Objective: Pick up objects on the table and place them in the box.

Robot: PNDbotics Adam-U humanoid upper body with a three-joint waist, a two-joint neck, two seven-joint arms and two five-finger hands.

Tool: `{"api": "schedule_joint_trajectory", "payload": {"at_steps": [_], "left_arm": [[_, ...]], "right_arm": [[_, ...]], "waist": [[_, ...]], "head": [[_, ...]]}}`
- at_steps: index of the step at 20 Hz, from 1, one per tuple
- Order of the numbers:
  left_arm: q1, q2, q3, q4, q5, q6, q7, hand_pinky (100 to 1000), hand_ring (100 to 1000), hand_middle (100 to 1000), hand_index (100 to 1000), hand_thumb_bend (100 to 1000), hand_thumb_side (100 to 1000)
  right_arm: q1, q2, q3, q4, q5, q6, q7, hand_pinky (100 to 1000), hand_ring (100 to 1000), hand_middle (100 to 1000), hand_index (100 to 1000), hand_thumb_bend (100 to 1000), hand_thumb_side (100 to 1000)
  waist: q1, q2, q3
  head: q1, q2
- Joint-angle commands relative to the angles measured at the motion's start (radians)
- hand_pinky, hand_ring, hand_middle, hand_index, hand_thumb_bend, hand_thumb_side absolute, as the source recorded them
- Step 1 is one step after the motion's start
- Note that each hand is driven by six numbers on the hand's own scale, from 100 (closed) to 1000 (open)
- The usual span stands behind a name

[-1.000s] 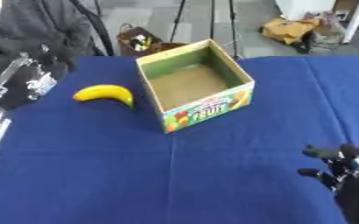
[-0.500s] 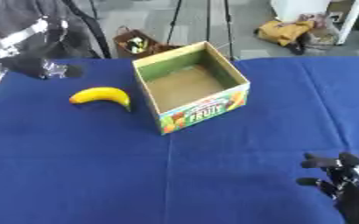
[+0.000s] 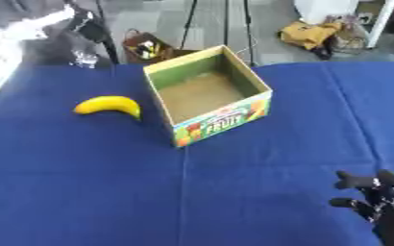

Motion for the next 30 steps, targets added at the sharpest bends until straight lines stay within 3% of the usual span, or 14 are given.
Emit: {"api": "schedule_joint_trajectory", "payload": {"at_steps": [1,4,8,16,22,30], "left_arm": [[-0.036,-0.050,0.092,0.165,-0.405,-0.114,0.139,793,680,617,741,702,394],[-0.039,-0.078,0.152,0.229,-0.594,-0.153,0.236,793,682,619,742,680,383],[-0.037,-0.088,0.175,0.268,-0.659,-0.173,0.289,791,681,615,737,630,345],[-0.036,-0.094,0.181,0.284,-0.615,-0.197,0.289,779,664,595,722,501,327],[-0.034,-0.100,0.177,0.306,-0.527,-0.200,0.207,768,644,593,721,401,366],[-0.031,-0.099,0.171,0.303,-0.469,-0.183,0.113,764,633,588,718,380,372]], "right_arm": [[-0.004,-0.014,-0.004,-0.007,-0.004,0.000,-0.001,674,972,615,660,100,941],[-0.004,-0.013,-0.005,-0.007,-0.004,0.001,-0.004,673,971,613,659,100,943],[-0.004,-0.012,-0.005,-0.007,-0.003,0.001,-0.005,672,970,611,659,100,944],[-0.004,-0.011,-0.005,-0.006,-0.003,0.002,-0.006,672,967,605,658,100,948],[-0.004,-0.010,-0.005,-0.005,-0.002,0.003,-0.007,672,966,603,658,100,952],[-0.004,-0.009,-0.004,-0.001,-0.002,0.004,-0.007,672,965,602,658,100,958]], "waist": [[-0.005,-0.013,0.002],[-0.006,-0.012,0.005],[-0.008,-0.011,0.007],[-0.010,-0.010,0.008],[-0.009,-0.008,0.003],[-0.006,-0.006,-0.001]], "head": [[0.001,-0.011],[-0.002,-0.010],[-0.003,-0.010],[-0.003,-0.012],[-0.002,-0.012],[-0.004,-0.010]]}}
